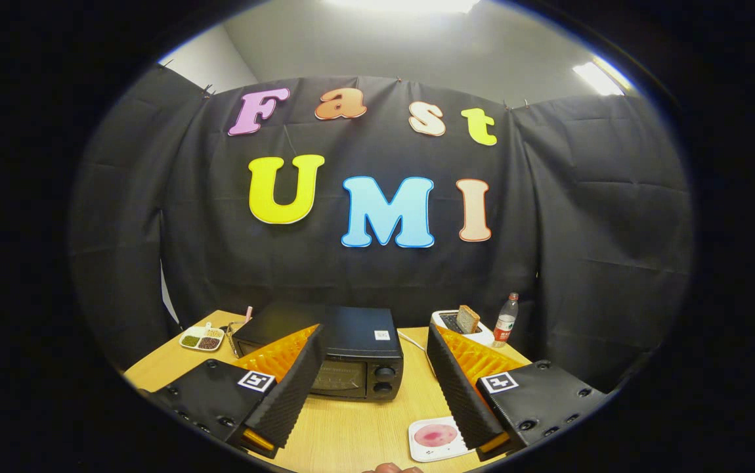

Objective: Open the toaster oven, put the food inside, and close the toaster oven door.

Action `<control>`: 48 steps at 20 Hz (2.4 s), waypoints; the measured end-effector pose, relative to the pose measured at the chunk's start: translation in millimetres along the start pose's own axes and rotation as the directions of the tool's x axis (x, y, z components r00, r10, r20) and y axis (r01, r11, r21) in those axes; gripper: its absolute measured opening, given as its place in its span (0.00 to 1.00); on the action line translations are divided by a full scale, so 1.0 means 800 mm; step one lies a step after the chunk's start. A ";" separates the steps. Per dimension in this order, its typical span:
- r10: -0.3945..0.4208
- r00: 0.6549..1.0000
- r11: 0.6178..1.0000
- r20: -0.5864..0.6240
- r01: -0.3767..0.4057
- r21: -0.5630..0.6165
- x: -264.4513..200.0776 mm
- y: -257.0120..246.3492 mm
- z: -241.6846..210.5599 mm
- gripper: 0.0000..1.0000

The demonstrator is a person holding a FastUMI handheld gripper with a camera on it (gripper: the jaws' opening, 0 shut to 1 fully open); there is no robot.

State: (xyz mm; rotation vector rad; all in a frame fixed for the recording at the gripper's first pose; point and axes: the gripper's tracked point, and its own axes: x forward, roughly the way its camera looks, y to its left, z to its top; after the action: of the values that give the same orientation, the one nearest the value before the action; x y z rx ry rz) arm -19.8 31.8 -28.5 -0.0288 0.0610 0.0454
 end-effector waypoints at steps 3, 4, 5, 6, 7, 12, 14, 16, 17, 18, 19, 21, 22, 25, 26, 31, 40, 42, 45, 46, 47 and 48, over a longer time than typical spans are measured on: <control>0.006 1.000 1.000 0.014 -0.006 0.000 0.003 -0.001 0.006 0.98; 0.007 1.000 1.000 0.012 -0.007 0.004 0.005 -0.001 0.006 0.98; 0.008 1.000 1.000 0.004 -0.009 0.012 0.008 0.000 0.003 0.98; 0.014 1.000 1.000 -0.006 -0.014 0.021 0.011 0.003 0.002 0.98; 0.018 1.000 1.000 -0.016 -0.018 0.025 0.013 0.005 0.000 0.98; 0.035 0.999 0.999 -0.024 -0.035 -0.004 0.029 0.023 -0.001 0.98; 0.051 0.998 0.999 -0.026 -0.051 -0.010 0.035 0.035 -0.001 0.98; 0.065 0.997 0.998 -0.030 -0.065 -0.023 0.041 0.048 -0.002 0.98; 0.074 0.997 0.997 -0.032 -0.075 -0.025 0.045 0.056 -0.003 0.98; 0.085 0.996 0.996 -0.039 -0.086 -0.024 0.049 0.064 -0.005 0.98; 0.099 0.994 0.995 -0.047 -0.100 -0.022 0.054 0.073 -0.009 0.98; 0.116 0.991 0.993 -0.068 -0.117 -0.018 0.064 0.088 -0.017 0.98; 0.121 0.990 0.992 -0.078 -0.123 -0.013 0.072 0.095 -0.021 0.98; 0.120 0.986 0.993 -0.116 -0.121 -0.003 0.095 0.111 -0.042 0.98; 0.117 0.985 0.993 -0.130 -0.119 -0.002 0.103 0.116 -0.050 0.98; 0.099 0.973 0.995 -0.207 -0.096 0.026 0.150 0.138 -0.094 0.98; 0.089 0.950 0.996 -0.300 -0.088 0.017 0.201 0.176 -0.150 0.98; 0.091 0.934 0.996 -0.345 -0.089 0.021 0.200 0.182 -0.169 0.99; 0.077 0.937 0.997 -0.340 -0.071 0.031 0.203 0.179 -0.171 0.99; 0.080 0.930 0.997 -0.358 -0.070 0.041 0.204 0.179 -0.174 0.98; 0.077 0.932 0.997 -0.353 -0.062 0.052 0.206 0.179 -0.173 0.98; 0.073 0.929 0.997 -0.364 -0.061 0.044 0.207 0.180 -0.176 0.99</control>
State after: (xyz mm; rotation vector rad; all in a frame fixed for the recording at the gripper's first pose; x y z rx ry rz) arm 130.0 178.4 -183.1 -0.0032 0.4364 0.1071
